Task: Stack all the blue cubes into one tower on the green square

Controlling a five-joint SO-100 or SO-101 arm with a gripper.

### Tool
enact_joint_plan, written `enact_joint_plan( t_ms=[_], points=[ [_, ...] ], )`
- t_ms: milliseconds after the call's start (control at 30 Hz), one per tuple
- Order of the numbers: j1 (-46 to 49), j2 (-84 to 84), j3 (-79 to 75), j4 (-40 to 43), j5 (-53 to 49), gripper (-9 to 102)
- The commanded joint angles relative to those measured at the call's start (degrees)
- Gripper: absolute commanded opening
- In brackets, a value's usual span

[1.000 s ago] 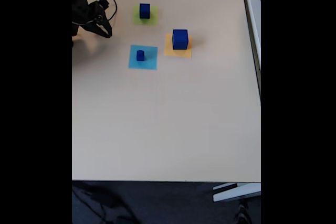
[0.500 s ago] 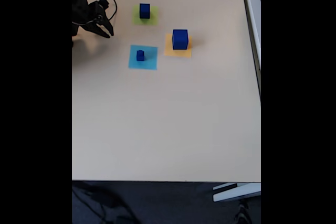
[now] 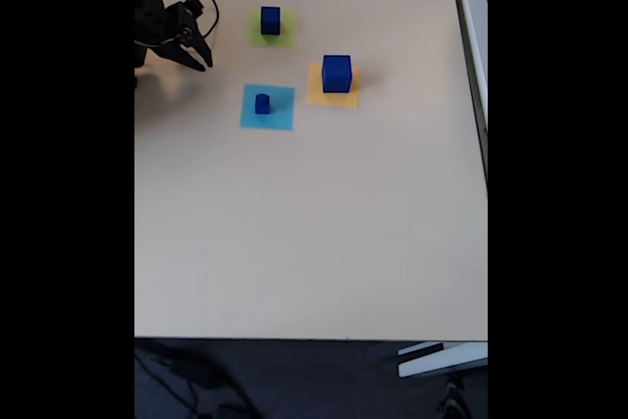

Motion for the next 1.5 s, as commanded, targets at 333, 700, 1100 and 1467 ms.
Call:
enact_joint_plan(
  t_ms=[333,700,1100,1467],
  points=[
    [-0.62,1.32,-0.53,-0.88,-0.26,2],
    [-0.44,1.32,-0.62,-0.88,-0.18,0],
    [-0.44,1.32,-0.62,-0.88,-0.18,0],
    [-0.44,1.32,-0.62,-0.88,-0.18,0]
  ],
)
